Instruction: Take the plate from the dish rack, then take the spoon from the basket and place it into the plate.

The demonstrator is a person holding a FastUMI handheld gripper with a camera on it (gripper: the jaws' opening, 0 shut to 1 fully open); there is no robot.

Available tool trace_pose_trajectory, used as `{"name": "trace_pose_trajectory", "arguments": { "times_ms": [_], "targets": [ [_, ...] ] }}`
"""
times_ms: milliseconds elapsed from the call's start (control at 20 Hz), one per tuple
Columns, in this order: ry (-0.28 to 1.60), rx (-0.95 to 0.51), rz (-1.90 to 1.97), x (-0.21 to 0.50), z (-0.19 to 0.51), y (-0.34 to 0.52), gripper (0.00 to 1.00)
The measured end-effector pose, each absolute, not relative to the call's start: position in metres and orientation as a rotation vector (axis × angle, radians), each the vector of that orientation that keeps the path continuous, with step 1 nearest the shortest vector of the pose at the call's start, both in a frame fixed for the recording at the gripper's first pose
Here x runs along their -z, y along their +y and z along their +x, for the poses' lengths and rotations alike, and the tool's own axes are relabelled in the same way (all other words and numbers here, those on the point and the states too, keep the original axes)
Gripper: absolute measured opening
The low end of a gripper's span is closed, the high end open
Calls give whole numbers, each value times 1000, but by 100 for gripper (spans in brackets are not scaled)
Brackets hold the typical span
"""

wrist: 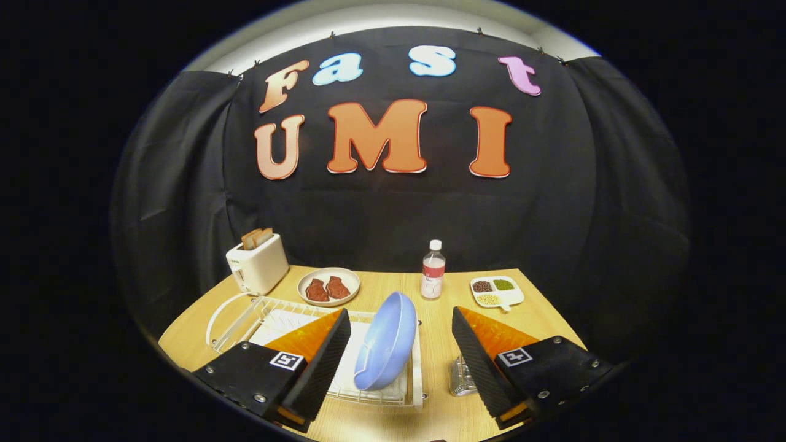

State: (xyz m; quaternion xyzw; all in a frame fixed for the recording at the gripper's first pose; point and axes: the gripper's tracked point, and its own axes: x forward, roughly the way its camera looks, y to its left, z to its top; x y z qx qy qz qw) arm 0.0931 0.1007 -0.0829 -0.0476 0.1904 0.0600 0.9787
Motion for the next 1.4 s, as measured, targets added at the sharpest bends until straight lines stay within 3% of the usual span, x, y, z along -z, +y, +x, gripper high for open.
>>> {"name": "trace_pose_trajectory", "arguments": {
  "times_ms": [700,800,900,950,1000,1050,1250,1400],
  "targets": [
    [723,-21,-75,173,146,99,98],
    [757,-16,-45,180,145,105,89],
    [789,-7,-30,186,144,107,73],
    [804,0,-29,188,143,106,57],
    [820,12,-30,191,142,105,49],
    [830,31,-29,191,142,102,34],
    [844,114,-40,187,142,93,24],
    [795,145,-99,171,146,91,23]
  ]
}}
